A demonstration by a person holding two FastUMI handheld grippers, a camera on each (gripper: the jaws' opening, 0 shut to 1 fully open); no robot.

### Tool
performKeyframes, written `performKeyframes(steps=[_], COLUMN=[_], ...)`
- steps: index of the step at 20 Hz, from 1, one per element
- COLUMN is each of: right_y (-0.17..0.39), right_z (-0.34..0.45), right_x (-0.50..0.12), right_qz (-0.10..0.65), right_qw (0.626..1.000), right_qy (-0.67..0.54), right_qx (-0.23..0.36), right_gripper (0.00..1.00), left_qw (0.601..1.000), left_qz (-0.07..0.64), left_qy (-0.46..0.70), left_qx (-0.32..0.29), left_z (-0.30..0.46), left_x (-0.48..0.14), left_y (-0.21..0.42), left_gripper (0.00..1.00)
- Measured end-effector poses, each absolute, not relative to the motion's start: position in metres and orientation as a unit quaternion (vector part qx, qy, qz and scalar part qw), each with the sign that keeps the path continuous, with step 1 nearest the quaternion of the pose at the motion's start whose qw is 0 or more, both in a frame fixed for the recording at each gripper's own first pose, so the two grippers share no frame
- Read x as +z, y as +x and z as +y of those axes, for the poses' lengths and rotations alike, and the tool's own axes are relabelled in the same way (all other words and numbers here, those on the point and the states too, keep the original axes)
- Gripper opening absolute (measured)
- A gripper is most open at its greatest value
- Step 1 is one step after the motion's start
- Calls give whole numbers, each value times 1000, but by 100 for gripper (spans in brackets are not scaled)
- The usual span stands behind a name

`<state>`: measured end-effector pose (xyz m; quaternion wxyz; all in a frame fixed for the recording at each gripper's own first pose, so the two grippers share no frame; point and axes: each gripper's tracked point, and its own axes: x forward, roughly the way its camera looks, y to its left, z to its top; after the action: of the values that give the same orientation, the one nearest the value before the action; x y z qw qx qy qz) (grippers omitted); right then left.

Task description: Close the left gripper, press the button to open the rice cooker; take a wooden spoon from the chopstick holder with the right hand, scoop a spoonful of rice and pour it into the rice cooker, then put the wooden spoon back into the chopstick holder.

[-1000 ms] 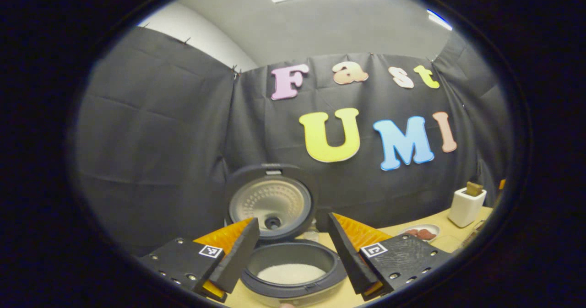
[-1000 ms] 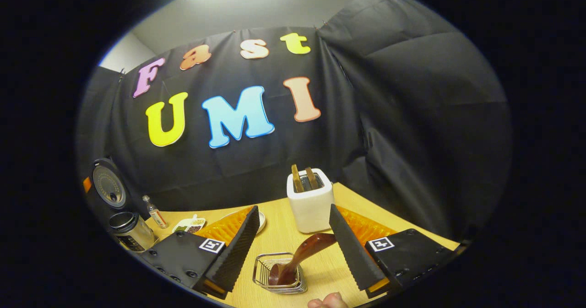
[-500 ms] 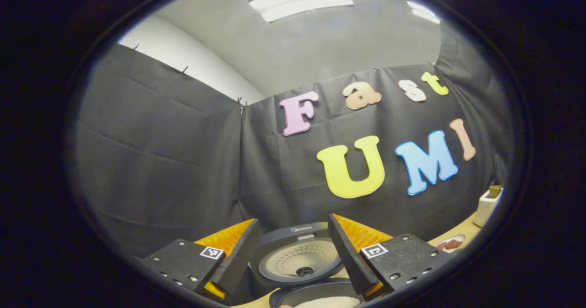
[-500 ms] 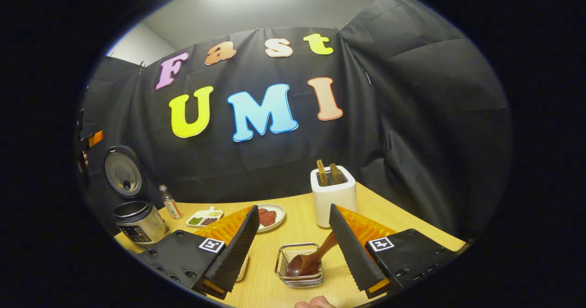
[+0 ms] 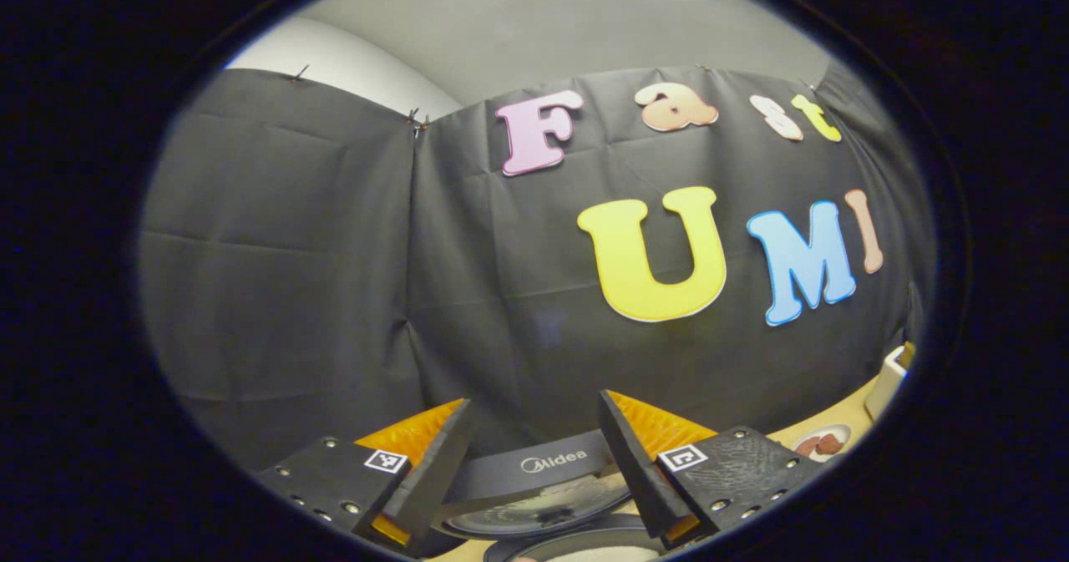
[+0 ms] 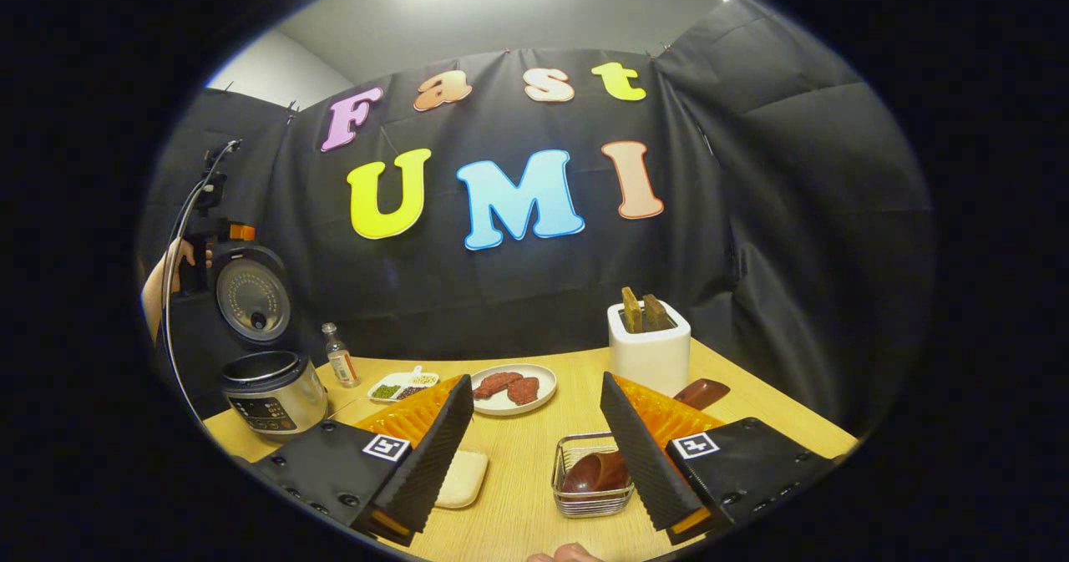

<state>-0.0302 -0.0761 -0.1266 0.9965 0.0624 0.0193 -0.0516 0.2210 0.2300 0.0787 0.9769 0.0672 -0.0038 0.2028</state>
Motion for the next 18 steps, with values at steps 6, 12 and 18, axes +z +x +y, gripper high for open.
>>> performKeyframes(steps=[6,12,18], right_y=[-25,-20,-23], right_z=[-67,-63,-58], right_x=[-129,-136,-150], right_qz=[23,31,50], right_qw=[997,998,997], right_qy=[71,56,53], right_qx=[-37,-24,-2], right_gripper=[98,98,98], left_qw=[977,981,977], left_qz=[17,88,149], left_qy=[29,-4,-26], left_qx=[211,170,149], left_z=[230,190,161], left_x=[56,40,17], left_y=[226,194,164], left_gripper=[96,95,96])
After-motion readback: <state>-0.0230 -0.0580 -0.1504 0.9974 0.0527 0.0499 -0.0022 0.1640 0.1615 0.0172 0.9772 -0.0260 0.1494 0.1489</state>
